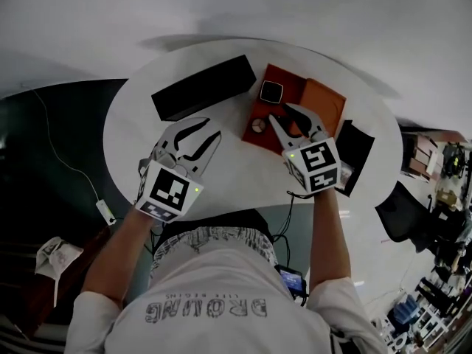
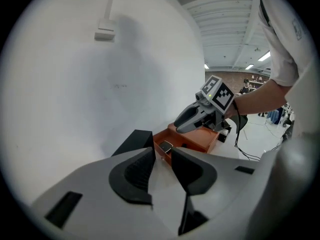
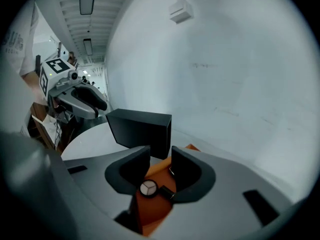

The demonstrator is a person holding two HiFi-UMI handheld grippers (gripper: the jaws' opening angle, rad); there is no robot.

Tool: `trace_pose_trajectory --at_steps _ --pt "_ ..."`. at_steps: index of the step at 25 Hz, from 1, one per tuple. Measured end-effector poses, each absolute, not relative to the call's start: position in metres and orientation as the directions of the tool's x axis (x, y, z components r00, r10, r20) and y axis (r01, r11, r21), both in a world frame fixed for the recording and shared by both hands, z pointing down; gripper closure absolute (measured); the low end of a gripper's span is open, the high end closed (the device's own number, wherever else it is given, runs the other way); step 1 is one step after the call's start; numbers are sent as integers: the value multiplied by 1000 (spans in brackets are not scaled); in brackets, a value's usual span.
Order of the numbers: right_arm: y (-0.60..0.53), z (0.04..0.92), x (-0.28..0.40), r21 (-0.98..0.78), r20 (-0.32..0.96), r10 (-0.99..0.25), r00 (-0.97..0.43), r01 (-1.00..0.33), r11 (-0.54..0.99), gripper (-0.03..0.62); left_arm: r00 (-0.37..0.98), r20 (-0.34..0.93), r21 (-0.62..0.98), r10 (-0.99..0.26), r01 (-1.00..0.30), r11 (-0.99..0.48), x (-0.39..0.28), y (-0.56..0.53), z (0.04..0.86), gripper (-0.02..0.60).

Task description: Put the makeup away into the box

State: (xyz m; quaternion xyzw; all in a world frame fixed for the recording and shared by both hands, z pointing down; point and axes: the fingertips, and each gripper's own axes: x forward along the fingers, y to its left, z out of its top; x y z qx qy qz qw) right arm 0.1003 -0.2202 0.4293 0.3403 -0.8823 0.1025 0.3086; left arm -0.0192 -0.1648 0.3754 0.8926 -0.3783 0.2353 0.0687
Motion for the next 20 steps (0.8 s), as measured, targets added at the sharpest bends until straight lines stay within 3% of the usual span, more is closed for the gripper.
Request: trace_pose_trajectory --at_steps 20 --pt "-129 345 37 129 488 -774 -404 -844 521 523 725 301 -113 -620 -618 -778 -104 -110 300 451"
